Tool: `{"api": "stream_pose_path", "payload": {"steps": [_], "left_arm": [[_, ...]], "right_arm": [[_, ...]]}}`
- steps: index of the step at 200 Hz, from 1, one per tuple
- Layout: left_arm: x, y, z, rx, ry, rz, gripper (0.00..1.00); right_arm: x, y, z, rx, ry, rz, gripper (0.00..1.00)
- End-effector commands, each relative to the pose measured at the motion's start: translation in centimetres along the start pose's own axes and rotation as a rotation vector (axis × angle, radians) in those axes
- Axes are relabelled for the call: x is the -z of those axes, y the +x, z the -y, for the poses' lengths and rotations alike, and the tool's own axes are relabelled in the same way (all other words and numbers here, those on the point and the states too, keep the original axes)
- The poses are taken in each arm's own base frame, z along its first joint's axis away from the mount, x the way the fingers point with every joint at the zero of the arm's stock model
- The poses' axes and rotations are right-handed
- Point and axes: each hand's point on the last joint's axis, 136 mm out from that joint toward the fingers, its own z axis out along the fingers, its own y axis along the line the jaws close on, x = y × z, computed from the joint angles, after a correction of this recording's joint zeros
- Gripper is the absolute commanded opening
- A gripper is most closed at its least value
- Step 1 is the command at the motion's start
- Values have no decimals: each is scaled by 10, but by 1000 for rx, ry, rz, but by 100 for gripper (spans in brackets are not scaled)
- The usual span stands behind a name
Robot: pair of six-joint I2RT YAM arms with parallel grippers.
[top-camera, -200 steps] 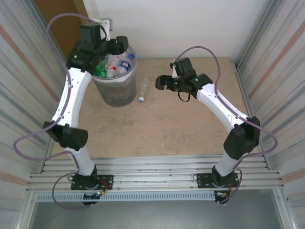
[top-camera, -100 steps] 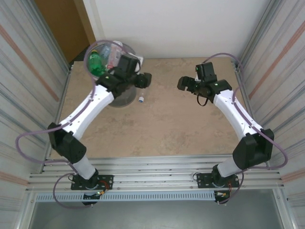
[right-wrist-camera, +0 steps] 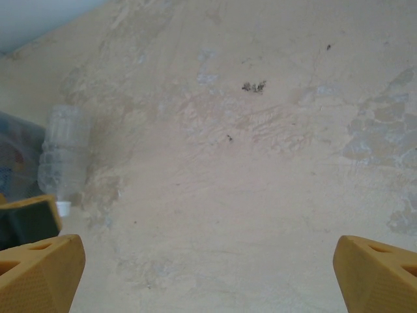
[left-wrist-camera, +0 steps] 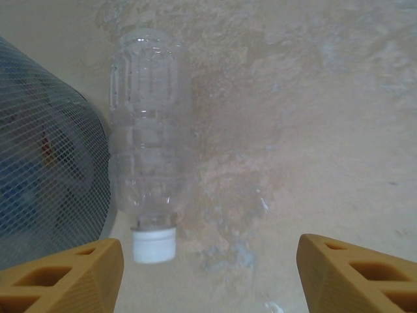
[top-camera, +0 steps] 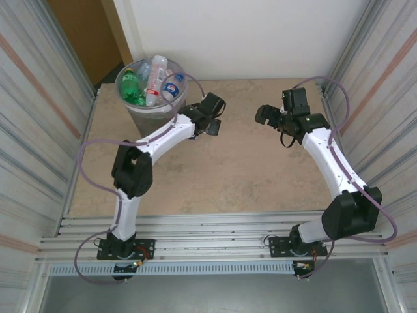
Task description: Put the plastic bottles in the bin
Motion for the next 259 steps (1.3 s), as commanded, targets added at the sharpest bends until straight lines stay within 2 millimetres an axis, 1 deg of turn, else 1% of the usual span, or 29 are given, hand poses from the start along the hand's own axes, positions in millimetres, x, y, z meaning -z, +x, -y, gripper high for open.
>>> {"api": "stream_pose_path", "payload": {"steps": [1, 28, 63, 84, 115, 149, 166, 195, 233, 259], "left_arm": [[-10, -3, -15, 17, -96, -13, 70], [-25, -4, -20, 23, -119, -29, 72], [-37, -5, -31, 28, -139, -49, 73], [-46, -2, -35, 28, -135, -77, 73], [-64, 4, -32, 25, -112, -109, 73], [-78, 6, -28, 27, -87, -136, 73], [-85, 9, -26, 27, -67, -155, 75], [-96, 12, -23, 15, -45, -178, 77], [-107, 11, -20, 34, 1, -188, 79], [-112, 11, -13, 34, 44, -193, 82]], "right_arm": [[10, 0, 0, -20, -14, 1, 96], [9, 1, -1, -20, -18, -7, 96], [5, 4, -1, -24, -19, -21, 96], [3, 6, -1, -25, -24, -29, 96], [1, 7, -2, -27, -29, -34, 96], [1, 8, -2, -31, -31, -36, 96], [1, 9, -2, -32, -33, -40, 96], [-1, 11, -2, -36, -35, -48, 96], [-3, 13, -3, -37, -37, -57, 96], [-4, 15, -3, -37, -36, -62, 97]]}}
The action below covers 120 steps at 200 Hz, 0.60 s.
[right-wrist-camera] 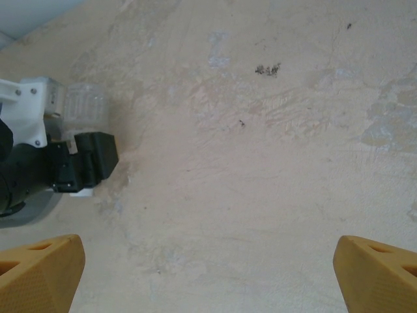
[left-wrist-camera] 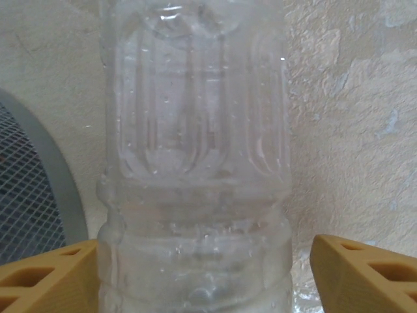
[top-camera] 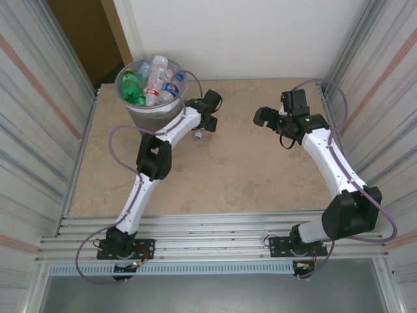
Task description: Put the plastic bottles in the bin
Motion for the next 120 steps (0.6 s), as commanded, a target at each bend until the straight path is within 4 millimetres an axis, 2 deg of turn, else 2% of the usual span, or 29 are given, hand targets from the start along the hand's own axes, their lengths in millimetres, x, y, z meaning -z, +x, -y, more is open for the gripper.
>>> {"api": "stream_pose_path", "payload": {"steps": [1, 22, 59, 82, 105, 120], "left_arm": [[-6, 4, 4, -11, 48, -36, 82], [-8, 5, 9, -16, 75, -41, 76], [5, -1, 15, -43, 94, -12, 48], [21, -7, 20, -76, 90, 28, 46], [46, -14, 30, -113, 97, 80, 43], [70, -18, 38, -135, 108, 123, 42]], "right_arm": [[-1, 5, 1, -28, -1, -20, 97], [-3, 5, 0, -29, -5, -24, 97], [-5, 7, -2, -27, -11, -32, 97], [-5, 7, -2, -29, -10, -30, 97], [-5, 6, -1, -26, -4, -26, 97], [-4, 6, 1, -26, 8, -22, 97]]}}
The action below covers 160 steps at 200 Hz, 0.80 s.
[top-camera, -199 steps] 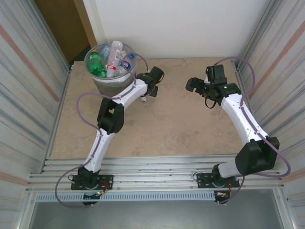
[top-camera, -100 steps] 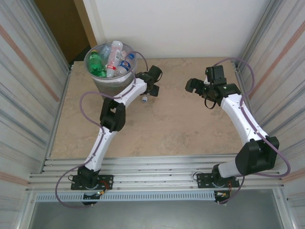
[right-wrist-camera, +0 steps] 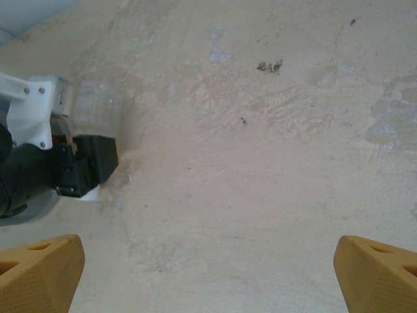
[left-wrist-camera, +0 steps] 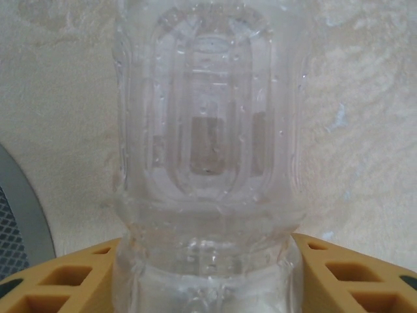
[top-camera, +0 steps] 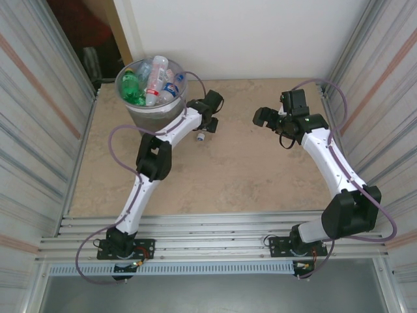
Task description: Put the plastic bottles in the bin
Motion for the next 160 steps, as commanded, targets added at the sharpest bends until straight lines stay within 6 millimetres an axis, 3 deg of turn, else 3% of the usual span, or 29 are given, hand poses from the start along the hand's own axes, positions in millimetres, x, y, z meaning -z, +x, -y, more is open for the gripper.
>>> {"api": "stream_pose_path", "payload": {"steps": [1, 59, 63, 65, 74, 97, 120, 160], "left_arm": [[59, -25, 18, -54, 30, 117, 42], [185, -45, 53, -114, 162, 332, 41], [187, -44, 56, -119, 172, 332, 41], [202, -47, 53, -114, 181, 358, 41], [225, -49, 51, -109, 205, 391, 41], [272, -52, 34, -81, 215, 467, 41], [311, -54, 2, -51, 155, 539, 41], [342, -53, -67, 78, 50, 597, 41]], "right_arm": [[-2, 4, 2, -26, 12, -13, 97], [2, 1, 15, -33, 70, 21, 97], [2, 1, 16, -32, 73, 23, 97], [2, 1, 16, -32, 74, 25, 97], [3, 0, 17, -33, 77, 30, 97], [4, 1, 19, -37, 84, 35, 98], [3, 2, 20, -40, 82, 33, 98], [0, 5, 19, -45, 70, 24, 98]]}}
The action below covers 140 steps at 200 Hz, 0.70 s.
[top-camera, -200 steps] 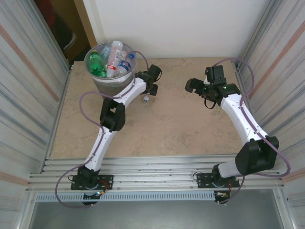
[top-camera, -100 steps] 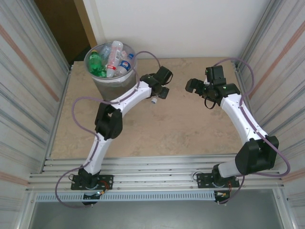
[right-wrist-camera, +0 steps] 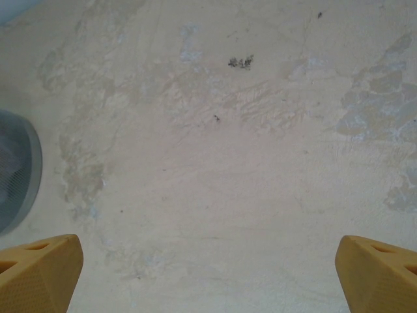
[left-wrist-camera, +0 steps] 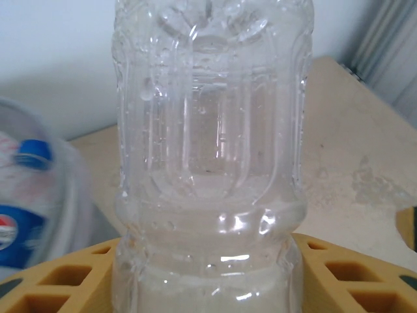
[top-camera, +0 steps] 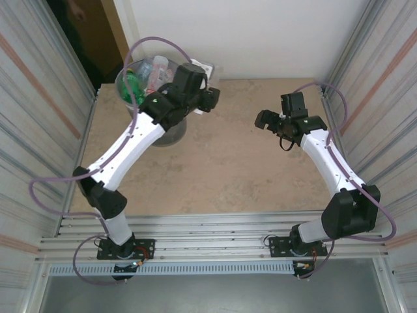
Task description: Put the plastic bottles in the bin
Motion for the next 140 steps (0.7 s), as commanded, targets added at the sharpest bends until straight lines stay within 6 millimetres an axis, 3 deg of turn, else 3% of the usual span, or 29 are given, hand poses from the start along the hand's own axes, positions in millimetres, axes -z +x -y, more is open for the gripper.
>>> {"api": "stream_pose_path", "payload": {"steps": [1, 62, 140], "left_arm": [[13, -1, -47, 35, -124, 10, 41], [23, 2, -137, 212, -310, 21, 41], [17, 10, -209, 287, -521, -40, 46]], "right_arm": [[7, -2, 2, -26, -4, 19, 98], [6, -1, -1, -26, -14, 11, 98], [3, 2, -2, -30, -22, -6, 98]]}}
